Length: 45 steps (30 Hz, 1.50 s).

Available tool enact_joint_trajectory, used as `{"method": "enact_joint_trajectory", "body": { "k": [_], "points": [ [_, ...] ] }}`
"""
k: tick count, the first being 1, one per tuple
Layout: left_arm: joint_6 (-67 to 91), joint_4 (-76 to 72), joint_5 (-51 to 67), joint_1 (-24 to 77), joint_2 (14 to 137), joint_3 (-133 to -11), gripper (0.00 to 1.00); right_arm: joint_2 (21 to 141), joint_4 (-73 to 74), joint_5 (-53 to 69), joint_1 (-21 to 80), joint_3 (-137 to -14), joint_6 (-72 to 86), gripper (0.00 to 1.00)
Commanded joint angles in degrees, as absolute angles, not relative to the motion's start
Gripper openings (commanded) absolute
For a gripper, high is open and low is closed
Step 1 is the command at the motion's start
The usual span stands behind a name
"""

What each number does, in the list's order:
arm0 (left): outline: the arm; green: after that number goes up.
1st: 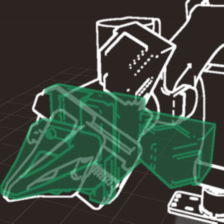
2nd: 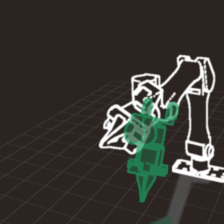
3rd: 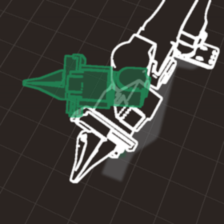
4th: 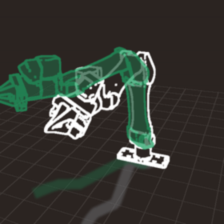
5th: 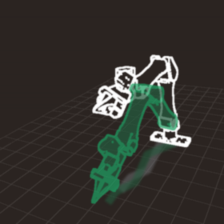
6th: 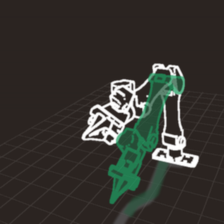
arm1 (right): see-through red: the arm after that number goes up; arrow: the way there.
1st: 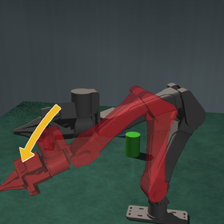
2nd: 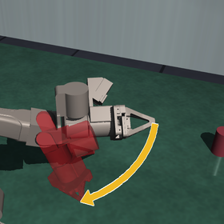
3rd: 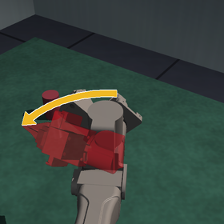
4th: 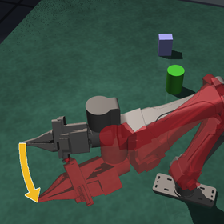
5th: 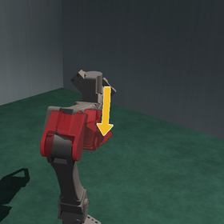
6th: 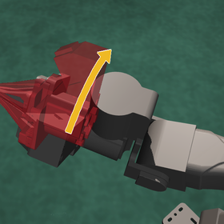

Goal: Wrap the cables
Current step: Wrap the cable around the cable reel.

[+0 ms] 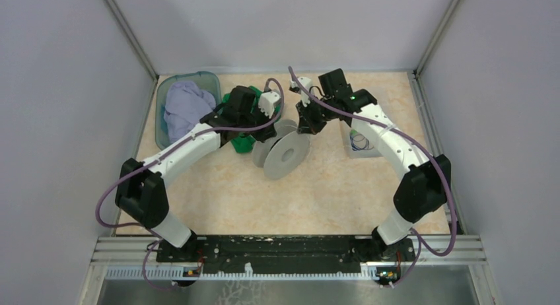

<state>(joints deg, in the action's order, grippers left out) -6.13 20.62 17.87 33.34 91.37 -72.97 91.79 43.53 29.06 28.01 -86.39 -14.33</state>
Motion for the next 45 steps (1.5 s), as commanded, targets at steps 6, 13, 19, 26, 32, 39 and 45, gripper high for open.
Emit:
{"method": "enact_joint_trajectory", "body": {
  "k": [6, 13, 19, 26, 32, 39, 45],
  "points": [
    [-8.91, 19.69, 10.13, 36.06, 86.79, -72.35, 0.0, 92.44, 44.6, 28.78, 28.16, -92.14, -14.13, 0.0],
    [-6.94, 19.49, 9.95, 34.34, 84.21, -73.19, 0.0, 91.93, 44.64, 35.92, 23.82, -93.8, -13.91, 0.24],
    [-4.32, 18.84, 12.97, 29.68, 81.25, -74.04, 0.0, 88.67, 40.32, 40.58, 18.92, -92.1, -14.4, 0.55],
    [-2.57, 21.57, 18.82, 25.02, 79.83, -78.34, 0.0, 83.96, 28.05, 40.17, 17.99, -81.26, -19.41, 0.69],
    [0.24, 23.37, 24.01, 22.96, 79.84, -81.22, 0.0, 82.4, 25.77, 43.95, 17.31, -75.76, -27.5, 0.73],
    [2.08, 23.82, 28.76, 22.33, 79.13, -82.27, 0.0, 82.0, 24.67, 51.45, 15.38, -70.81, -33.44, 0.75],
    [3.17, 23.69, 32.4, 21.3, 78.7, -82.65, 0.0, 83.17, 22.11, 53.97, 15.38, -68.86, -35.77, 0.74]
  ]
}}
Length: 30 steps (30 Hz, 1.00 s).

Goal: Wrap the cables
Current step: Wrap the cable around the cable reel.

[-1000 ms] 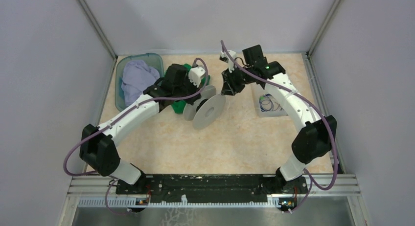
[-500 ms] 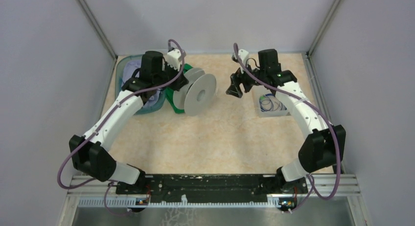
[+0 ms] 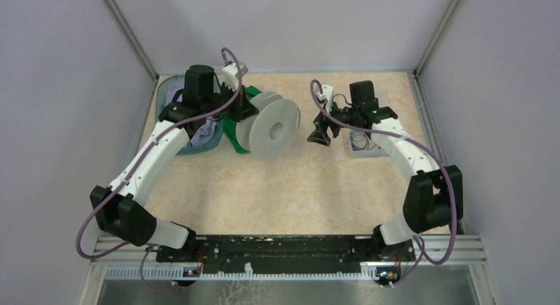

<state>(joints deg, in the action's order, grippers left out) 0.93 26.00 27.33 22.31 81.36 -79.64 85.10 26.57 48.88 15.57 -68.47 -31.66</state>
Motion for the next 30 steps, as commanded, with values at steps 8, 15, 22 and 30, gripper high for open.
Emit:
{"method": "enact_joint_trajectory", "body": {
  "k": [8, 15, 22, 30],
  "points": [
    [5.34, 22.91, 36.08, 20.24, 78.85, -82.47, 0.0, 87.25, 25.26, 56.27, 15.37, -70.55, -38.59, 0.68],
    [7.08, 21.45, 38.02, 18.75, 77.94, -81.39, 0.0, 87.18, 23.17, 54.54, 15.35, -68.68, -37.25, 0.44],
    [10.52, 18.98, 40.18, 16.12, 76.03, -79.8, 0.0, 85.14, 18.98, 53.99, 15.38, -65.92, -30.56, 0.04],
    [11.13, 18.72, 41.57, 14.64, 73.93, -78.02, 0.0, 82.71, 14.46, 46.19, 15.34, -66.65, -16.95, 0.0]
  ]
}}
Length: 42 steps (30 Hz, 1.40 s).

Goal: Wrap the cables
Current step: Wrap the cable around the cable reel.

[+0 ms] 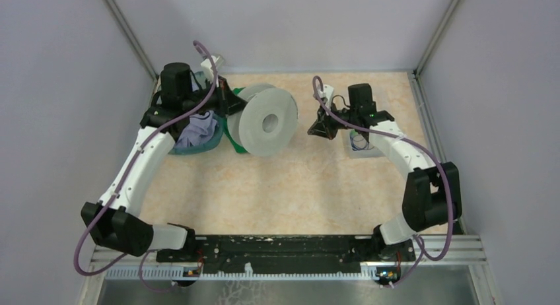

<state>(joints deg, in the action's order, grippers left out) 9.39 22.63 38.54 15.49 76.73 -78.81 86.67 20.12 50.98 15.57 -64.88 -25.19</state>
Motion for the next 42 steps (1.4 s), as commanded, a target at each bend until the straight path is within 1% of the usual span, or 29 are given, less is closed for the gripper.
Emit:
{"method": "enact_joint_trajectory", "body": {
  "k": [1, 7, 13, 24, 30, 34, 37, 42],
  "points": [
    [11.36, 18.31, 41.84, 14.34, 73.57, -77.64, 0.0, 82.89, 14.63, 45.05, 15.38, -67.17, -15.71, 0.0],
    [13.36, 16.82, 41.29, 12.63, 73.02, -77.67, 0.0, 84.63, 16.23, 44.08, 15.38, -67.77, -13.0, 0.0],
    [15.08, 15.48, 35.59, 12.49, 75.08, -79.62, 0.0, 86.23, 15.37, 43.74, 15.7, -66.34, -11.92, 0.0],
    [20.36, 12.51, 27.08, 12.48, 77.44, -80.4, 0.0, 87.52, 12.52, 40.91, 22.36, -63.13, -10.27, 0.0],
    [22.72, 11.86, 25.37, 12.48, 78.09, -80.15, 0.0, 89.23, 11.84, 41.1, 24.85, -63.11, -9.13, 0.0],
    [24.53, 10.23, 27.21, 12.48, 78.21, -79.01, 0.0, 90.56, 11.84, 40.83, 25.74, -63.83, -8.49, 0.0],
    [24.61, 10.24, 26.3, 12.5, 78.11, -78.75, 0.0, 91.17, 11.74, 41.42, 26.24, -64.08, -7.85, 0.0],
    [24.87, 10.61, 24.21, 12.48, 78.37, -78.51, 0.0, 91.49, 11.99, 44.85, 28.17, -64.57, -7.82, 0.0]
  ]
}}
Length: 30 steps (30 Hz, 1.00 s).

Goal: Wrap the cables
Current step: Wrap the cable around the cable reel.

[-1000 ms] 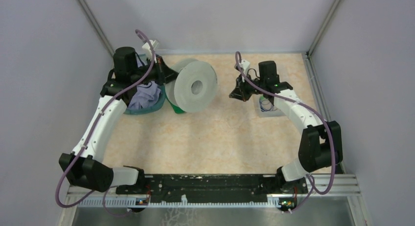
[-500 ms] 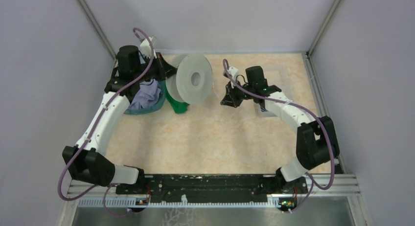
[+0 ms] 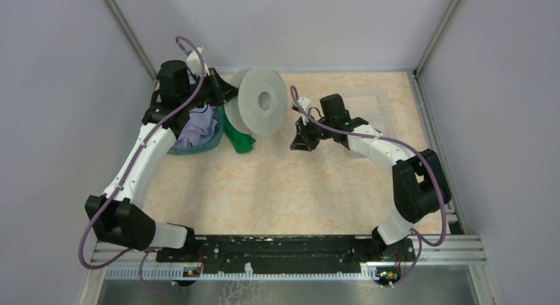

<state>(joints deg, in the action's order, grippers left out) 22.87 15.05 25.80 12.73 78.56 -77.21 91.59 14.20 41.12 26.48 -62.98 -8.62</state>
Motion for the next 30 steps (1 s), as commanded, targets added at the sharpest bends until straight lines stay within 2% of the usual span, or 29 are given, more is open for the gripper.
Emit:
{"method": "enact_joint_trajectory", "body": {
  "k": [1, 14, 30],
  "points": [
    [24.87, 10.77, 23.71, 12.5, 78.4, -78.45, 0.0, 91.42, 12.0, 45.89, 28.51, -64.76, -7.93, 0.0],
    [20.91, 10.9, 15.85, 13.58, 78.22, -76.72, 0.0, 93.21, 17.27, 52.71, 35.93, -72.14, -8.77, 0.05],
    [15.22, 9.37, 8.62, 16.83, 78.83, -74.81, 0.0, 97.79, 16.66, 64.55, 37.54, -81.24, 1.4, 0.12]
  ]
}}
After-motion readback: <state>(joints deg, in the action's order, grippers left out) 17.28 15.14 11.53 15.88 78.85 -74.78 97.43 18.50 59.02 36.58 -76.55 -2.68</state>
